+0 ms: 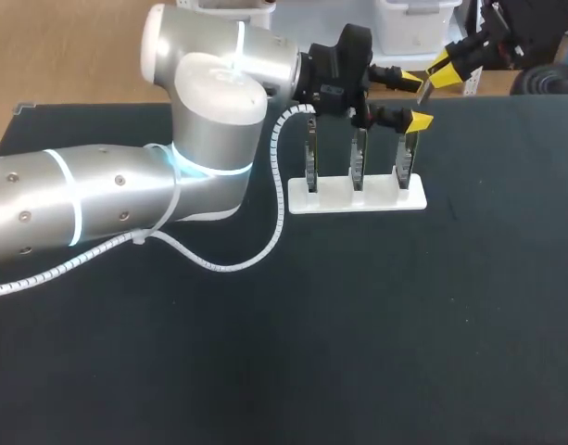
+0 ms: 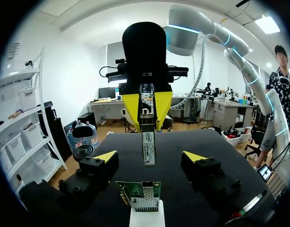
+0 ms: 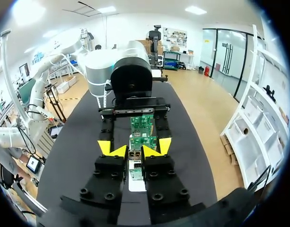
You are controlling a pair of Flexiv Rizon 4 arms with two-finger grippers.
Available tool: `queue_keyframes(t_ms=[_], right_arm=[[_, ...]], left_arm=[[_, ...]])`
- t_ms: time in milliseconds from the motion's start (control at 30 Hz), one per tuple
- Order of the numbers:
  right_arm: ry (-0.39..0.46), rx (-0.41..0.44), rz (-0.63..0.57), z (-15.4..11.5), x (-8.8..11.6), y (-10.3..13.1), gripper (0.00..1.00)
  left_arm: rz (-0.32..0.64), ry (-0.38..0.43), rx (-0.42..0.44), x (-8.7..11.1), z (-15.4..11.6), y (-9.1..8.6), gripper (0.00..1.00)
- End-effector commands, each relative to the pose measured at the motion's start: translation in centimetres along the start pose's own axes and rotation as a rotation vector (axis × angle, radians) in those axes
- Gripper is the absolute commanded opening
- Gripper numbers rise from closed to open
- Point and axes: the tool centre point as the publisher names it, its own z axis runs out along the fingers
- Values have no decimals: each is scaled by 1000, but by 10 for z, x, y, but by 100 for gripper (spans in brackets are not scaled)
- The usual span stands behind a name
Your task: Pick up the optical module with the left hand, and insert it into the network port with the right hand.
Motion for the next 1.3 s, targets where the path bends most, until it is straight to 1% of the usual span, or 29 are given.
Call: queue_keyframes(t_ms=[33, 200, 600, 700, 767, 800, 833, 867, 900, 933, 1000, 1100, 1300], right_arm=[[-2, 6, 0, 1, 0, 1, 0], [-6, 13, 3, 1, 1, 0, 0], [-10, 12, 5, 1, 3, -2, 0], [-9, 12, 5, 0, 3, -2, 0], [-9, 13, 6, 0, 3, -3, 0], [-8, 13, 6, 0, 3, -3, 0], [-8, 14, 6, 0, 3, -3, 0], [-8, 14, 7, 0, 3, -3, 0], [-8, 14, 7, 0, 3, -3, 0], [-7, 14, 8, 0, 3, -3, 0], [-6, 13, 8, 0, 3, -3, 0], [-6, 12, 9, 1, 3, -3, 0], [-5, 10, 7, 2, 3, -3, 0]], left_arm=[[7, 15, 5, -6, -2, 3, 100], [17, 39, 18, -11, -6, 2, 100], [33, 67, 17, -23, -23, 7, 100], [25, 91, 23, -21, -28, 6, 100], [2, 128, 20, -17, -31, 7, 100], [-2, 126, 21, -17, -33, 7, 100], [-10, 155, 21, -17, -34, 7, 100], [-8, 154, 20, -16, -35, 7, 100], [-7, 153, 20, -17, -37, 7, 100], [-11, 175, 18, -18, -38, 7, 100], [-11, 169, 20, -22, -41, 6, 100], [12, 221, 27, -28, -42, 3, 100], [-5, 269, 49, -25, -41, -2, 100]])
